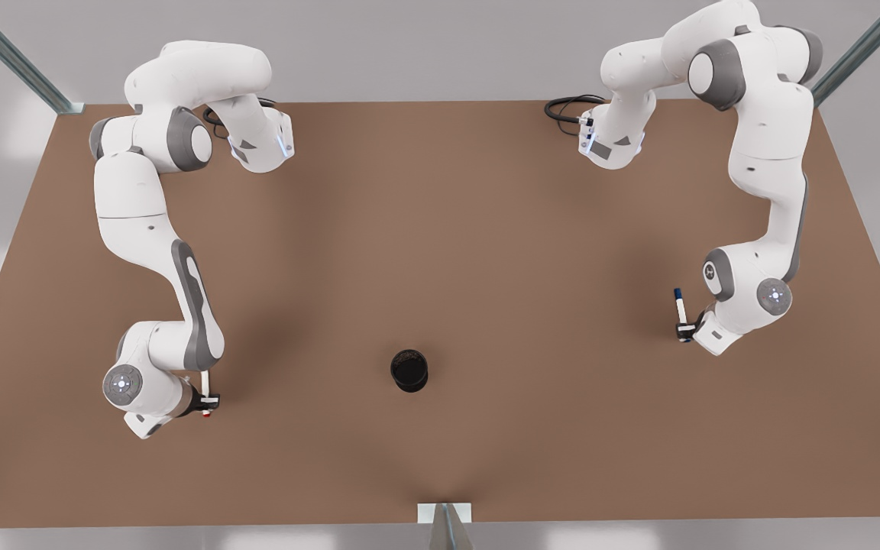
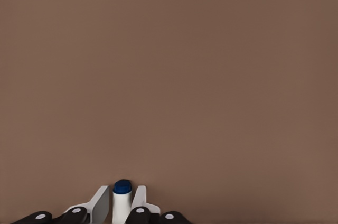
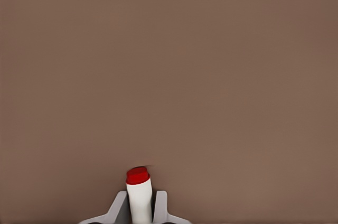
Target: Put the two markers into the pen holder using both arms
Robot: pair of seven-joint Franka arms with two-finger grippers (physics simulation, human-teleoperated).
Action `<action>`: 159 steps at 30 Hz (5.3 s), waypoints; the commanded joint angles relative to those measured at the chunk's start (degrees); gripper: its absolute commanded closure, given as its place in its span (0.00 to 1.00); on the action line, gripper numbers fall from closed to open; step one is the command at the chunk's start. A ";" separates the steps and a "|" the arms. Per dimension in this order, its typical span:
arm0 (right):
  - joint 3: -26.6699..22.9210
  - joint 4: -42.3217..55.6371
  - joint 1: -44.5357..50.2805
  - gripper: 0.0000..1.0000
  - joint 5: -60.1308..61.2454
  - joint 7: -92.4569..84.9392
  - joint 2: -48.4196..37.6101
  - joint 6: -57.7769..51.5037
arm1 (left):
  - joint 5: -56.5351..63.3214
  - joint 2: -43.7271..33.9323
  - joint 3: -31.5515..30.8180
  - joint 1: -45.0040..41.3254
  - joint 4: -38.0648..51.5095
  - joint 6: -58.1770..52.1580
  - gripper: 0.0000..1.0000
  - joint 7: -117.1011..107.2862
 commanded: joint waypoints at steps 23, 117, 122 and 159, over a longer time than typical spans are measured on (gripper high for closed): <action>0.00 -0.94 0.09 0.68 -0.06 -0.14 -0.16 1.56 | -5.85 -7.94 -13.89 -0.88 20.15 -35.24 0.79 4.79; 16.88 -5.77 24.26 0.74 -35.39 52.24 -14.22 20.55 | -0.66 -14.80 -1.58 -12.48 38.96 -57.13 0.00 -8.48; 17.23 -9.29 23.91 0.74 -35.39 52.33 -15.71 20.46 | -0.66 -14.80 -1.58 -12.57 38.96 -57.13 0.00 -8.57; -1.05 12.61 7.82 0.00 4.95 3.90 -34.34 -47.31 | 0.04 -13.92 -1.58 -14.15 39.05 -57.74 0.00 -8.48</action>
